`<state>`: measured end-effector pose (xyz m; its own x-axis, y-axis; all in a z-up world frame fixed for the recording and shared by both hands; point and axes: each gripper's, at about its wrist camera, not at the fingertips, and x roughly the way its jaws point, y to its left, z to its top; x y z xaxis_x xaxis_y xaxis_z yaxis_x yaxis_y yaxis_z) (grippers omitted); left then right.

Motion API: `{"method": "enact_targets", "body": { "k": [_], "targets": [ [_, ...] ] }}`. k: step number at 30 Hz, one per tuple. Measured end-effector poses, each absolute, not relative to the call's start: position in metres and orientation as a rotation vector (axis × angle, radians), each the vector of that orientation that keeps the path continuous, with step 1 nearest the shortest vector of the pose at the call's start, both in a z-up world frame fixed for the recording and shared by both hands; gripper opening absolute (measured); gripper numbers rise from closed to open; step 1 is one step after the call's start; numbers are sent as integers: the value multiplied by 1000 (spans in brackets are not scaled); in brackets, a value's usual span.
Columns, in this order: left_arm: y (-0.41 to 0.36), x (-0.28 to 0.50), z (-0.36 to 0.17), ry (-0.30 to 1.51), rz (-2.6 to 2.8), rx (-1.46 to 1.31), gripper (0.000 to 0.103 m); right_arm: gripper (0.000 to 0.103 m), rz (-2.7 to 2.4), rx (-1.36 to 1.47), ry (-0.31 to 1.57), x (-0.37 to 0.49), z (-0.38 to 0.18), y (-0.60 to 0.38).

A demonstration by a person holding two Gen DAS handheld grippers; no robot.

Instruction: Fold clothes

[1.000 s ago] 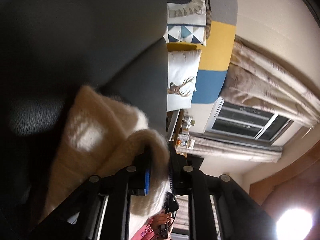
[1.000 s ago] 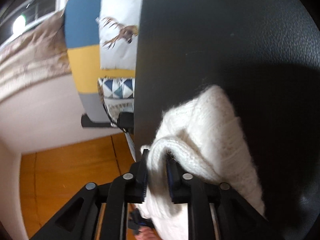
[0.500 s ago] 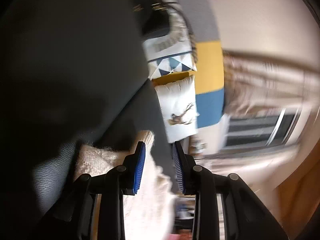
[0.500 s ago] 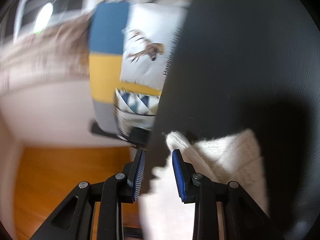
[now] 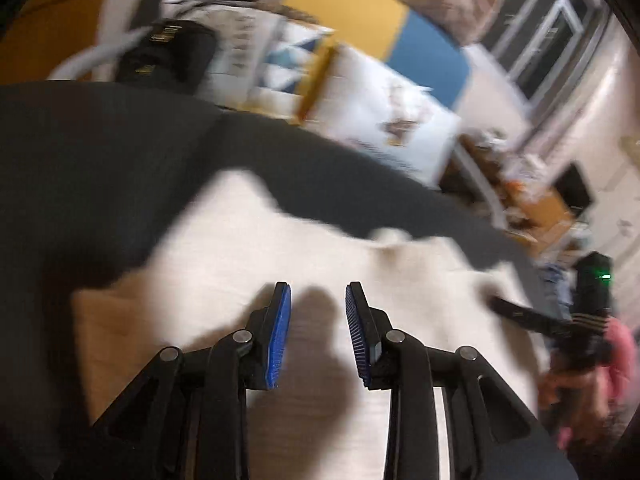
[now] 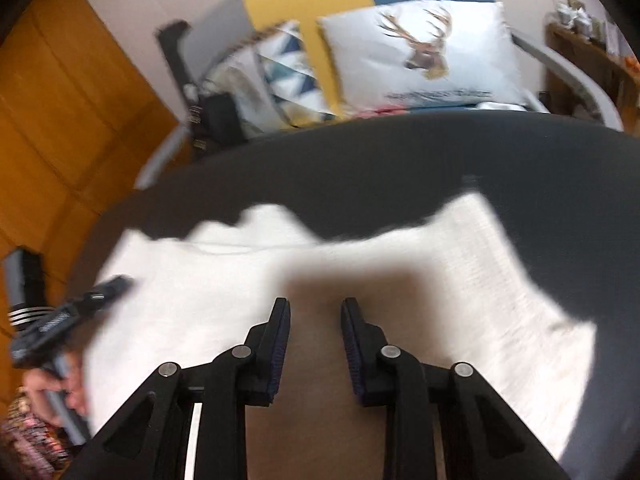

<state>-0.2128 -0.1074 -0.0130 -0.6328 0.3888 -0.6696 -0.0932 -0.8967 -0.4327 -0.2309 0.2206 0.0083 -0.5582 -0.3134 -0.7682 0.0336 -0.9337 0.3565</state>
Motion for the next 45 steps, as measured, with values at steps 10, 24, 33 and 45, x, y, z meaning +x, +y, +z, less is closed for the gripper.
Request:
{"method": "enact_targets", "body": {
  "k": [10,24,33,45],
  "targets": [
    [-141,-186,-5,-734,2736,-1092,11,17,-2771,1177,-395,-213,25,229],
    [-124,-202,-24,-763,2647,-1123,18,7,-2320,1277,162,-268,17,62],
    [-131,-191,-28,-817,2648,-1089,18,5,-2458,1273,-103,-293,6,86],
    [-130,-193,-26,-839,2633,-1083,18,13,-2730,1261,18,-215,31,157]
  ]
}}
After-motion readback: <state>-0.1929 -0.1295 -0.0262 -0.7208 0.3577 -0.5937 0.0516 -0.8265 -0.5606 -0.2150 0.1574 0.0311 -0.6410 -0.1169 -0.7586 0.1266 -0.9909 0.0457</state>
